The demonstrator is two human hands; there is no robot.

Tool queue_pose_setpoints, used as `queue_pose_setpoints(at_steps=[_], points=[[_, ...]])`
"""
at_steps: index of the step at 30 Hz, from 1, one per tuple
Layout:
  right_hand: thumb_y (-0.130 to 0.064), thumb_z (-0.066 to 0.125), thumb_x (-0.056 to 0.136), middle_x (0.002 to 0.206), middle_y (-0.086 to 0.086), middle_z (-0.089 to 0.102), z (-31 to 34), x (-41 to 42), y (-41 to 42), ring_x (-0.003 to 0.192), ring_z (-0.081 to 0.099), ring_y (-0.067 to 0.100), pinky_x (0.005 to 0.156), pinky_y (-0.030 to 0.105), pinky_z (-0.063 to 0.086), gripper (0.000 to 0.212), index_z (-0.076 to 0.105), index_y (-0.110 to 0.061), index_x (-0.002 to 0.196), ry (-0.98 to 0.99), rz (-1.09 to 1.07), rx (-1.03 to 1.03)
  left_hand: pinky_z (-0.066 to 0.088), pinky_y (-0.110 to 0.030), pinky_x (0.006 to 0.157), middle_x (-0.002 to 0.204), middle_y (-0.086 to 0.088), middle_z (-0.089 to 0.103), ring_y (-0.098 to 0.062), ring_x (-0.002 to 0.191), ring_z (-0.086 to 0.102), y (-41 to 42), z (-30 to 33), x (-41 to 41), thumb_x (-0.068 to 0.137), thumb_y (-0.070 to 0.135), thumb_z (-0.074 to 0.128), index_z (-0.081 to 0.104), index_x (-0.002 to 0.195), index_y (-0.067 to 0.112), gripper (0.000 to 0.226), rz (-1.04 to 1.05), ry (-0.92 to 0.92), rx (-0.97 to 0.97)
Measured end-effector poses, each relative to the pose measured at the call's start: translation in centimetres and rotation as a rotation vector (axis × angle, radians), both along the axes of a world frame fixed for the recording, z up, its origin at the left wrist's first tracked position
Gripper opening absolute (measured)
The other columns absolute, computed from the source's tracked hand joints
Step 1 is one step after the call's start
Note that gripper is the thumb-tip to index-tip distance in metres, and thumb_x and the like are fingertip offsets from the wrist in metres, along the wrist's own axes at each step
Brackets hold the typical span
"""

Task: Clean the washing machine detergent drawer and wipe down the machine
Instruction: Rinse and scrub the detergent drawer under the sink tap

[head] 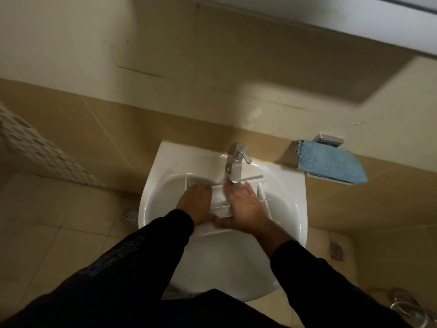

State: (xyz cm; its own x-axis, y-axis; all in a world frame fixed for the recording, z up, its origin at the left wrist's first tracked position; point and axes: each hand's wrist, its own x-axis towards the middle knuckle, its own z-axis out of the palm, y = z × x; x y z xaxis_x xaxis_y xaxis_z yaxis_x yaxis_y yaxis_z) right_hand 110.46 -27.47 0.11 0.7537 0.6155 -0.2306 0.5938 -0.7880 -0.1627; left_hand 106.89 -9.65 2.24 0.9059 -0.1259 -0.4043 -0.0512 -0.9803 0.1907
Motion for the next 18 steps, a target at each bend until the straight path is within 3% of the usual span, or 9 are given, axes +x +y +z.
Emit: queue_pose_setpoints(at_steps=[2,4,7,10,12,15,18], points=[[-0.094,0.035,0.069,0.165,0.002,-0.009,0.6,0.5,-2.1,0.152,-0.011,0.022,0.122,0.046,-0.008,0.124,-0.003,-0.016,0.157,-0.011,-0.156,-0.071,0.036,-0.036,0.104,0.139,-0.016,0.041,-0.032,0.125,0.044,0.0,0.3,-0.1,0.068,0.057,0.079,0.026,0.146,0.001,0.11,-0.012,0.033,0.067],[-0.091,0.024,0.076,0.163,0.006,-0.017,1.0,0.8,-3.3,0.15,-0.018,0.024,0.119,0.044,-0.012,0.115,-0.008,-0.014,0.156,-0.046,-0.258,-0.128,0.037,-0.037,0.104,0.14,-0.016,0.04,-0.032,0.123,0.044,-0.2,0.3,-0.5,0.064,0.054,0.083,0.024,0.148,0.002,0.114,-0.004,0.046,0.11],[-0.086,0.018,0.082,0.164,0.012,-0.012,0.4,-0.4,-1.7,0.15,-0.016,0.028,0.121,0.044,-0.009,0.11,-0.003,-0.009,0.157,-0.069,-0.269,-0.14,0.039,-0.037,0.1,0.137,-0.016,0.041,-0.033,0.121,0.044,-0.8,0.3,-1.0,0.067,0.046,0.082,0.025,0.147,0.002,0.107,0.025,0.008,0.15],[-0.076,0.026,0.085,0.165,0.01,-0.001,-0.2,-2.2,1.9,0.152,-0.006,0.027,0.123,0.047,0.003,0.098,0.009,-0.013,0.158,0.044,-0.128,-0.008,0.04,-0.038,0.098,0.135,-0.016,0.042,-0.033,0.119,0.046,-1.1,0.5,-1.3,0.075,0.041,0.073,0.027,0.146,0.003,0.093,0.034,-0.021,0.153],[-0.069,0.021,0.085,0.165,0.006,0.002,-0.3,-2.3,2.7,0.152,-0.005,0.023,0.122,0.048,0.008,0.09,0.017,-0.016,0.157,0.045,-0.024,0.049,0.041,-0.04,0.1,0.135,-0.017,0.044,-0.033,0.118,0.048,-0.8,0.6,-1.3,0.076,0.042,0.071,0.025,0.147,0.005,0.092,0.057,-0.031,0.161],[-0.068,0.025,0.092,0.165,-0.001,0.001,-0.1,-1.2,1.8,0.152,0.001,0.017,0.122,0.049,-0.002,0.083,0.008,-0.02,0.158,-0.028,-0.039,0.009,0.041,-0.04,0.1,0.135,-0.02,0.043,-0.035,0.118,0.048,-0.6,1.0,-1.4,0.069,0.04,0.078,0.019,0.15,0.01,0.105,0.077,0.007,0.163],[-0.073,0.022,0.09,0.165,-0.001,0.008,-0.1,-1.6,1.2,0.153,-0.002,0.026,0.121,0.052,-0.004,0.086,0.005,-0.025,0.159,-0.103,-0.145,-0.062,0.04,-0.041,0.102,0.136,-0.022,0.042,-0.036,0.119,0.047,-1.2,1.6,-1.8,0.073,0.036,0.075,0.017,0.151,0.01,0.101,0.092,0.002,0.189]])
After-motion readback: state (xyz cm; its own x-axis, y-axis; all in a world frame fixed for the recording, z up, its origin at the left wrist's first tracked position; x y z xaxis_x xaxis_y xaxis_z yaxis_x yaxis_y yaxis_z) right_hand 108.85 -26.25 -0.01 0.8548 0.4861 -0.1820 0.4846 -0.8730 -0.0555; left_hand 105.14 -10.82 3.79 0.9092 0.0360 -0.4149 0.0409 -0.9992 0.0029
